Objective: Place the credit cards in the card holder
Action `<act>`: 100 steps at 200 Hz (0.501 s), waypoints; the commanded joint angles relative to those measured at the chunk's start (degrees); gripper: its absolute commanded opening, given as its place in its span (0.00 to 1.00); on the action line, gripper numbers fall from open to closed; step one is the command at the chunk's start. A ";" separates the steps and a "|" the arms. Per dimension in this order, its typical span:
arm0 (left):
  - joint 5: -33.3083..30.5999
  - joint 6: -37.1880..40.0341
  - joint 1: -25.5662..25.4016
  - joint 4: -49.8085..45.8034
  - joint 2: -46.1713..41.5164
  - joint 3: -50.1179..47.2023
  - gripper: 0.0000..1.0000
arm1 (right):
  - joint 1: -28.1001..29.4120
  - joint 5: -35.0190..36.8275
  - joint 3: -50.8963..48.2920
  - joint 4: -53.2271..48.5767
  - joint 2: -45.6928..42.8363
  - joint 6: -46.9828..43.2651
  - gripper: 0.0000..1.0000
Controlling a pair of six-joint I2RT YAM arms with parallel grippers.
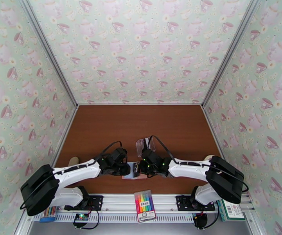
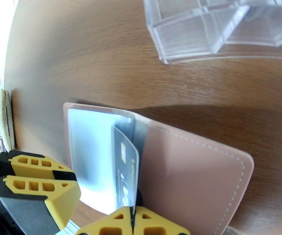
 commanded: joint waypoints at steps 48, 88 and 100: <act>-2.12 1.49 -0.63 -1.55 3.42 1.57 0.21 | -0.23 0.52 -0.56 -2.82 2.53 0.30 0.00; -2.57 1.45 -0.59 -1.70 4.13 0.98 0.21 | -0.57 0.78 -0.54 -2.74 3.38 0.20 0.00; -2.76 1.43 -0.63 -2.01 4.19 1.00 0.21 | -0.67 0.86 -0.48 -2.70 3.64 0.21 0.00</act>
